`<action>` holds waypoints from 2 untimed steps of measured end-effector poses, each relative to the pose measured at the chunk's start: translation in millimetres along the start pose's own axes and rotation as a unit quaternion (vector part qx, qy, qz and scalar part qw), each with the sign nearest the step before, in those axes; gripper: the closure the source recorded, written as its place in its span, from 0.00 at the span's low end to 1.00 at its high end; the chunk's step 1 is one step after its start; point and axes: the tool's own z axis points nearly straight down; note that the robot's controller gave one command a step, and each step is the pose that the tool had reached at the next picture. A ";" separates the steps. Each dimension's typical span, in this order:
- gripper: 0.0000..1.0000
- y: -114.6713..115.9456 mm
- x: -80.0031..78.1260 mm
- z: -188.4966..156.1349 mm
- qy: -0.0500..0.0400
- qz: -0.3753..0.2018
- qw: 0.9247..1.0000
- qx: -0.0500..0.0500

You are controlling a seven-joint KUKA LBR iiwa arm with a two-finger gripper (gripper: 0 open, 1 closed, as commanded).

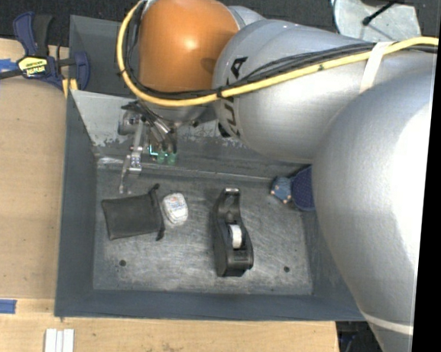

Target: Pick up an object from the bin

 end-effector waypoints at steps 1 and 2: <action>0.00 -3.3 31.4 128.3 -0.006 0.031 0.999 -0.002; 1.00 -2.9 27.4 122.6 -0.012 0.033 0.999 -0.004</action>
Offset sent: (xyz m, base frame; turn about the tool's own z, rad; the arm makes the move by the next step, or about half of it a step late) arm -0.0340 -0.0031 -0.1288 0.0626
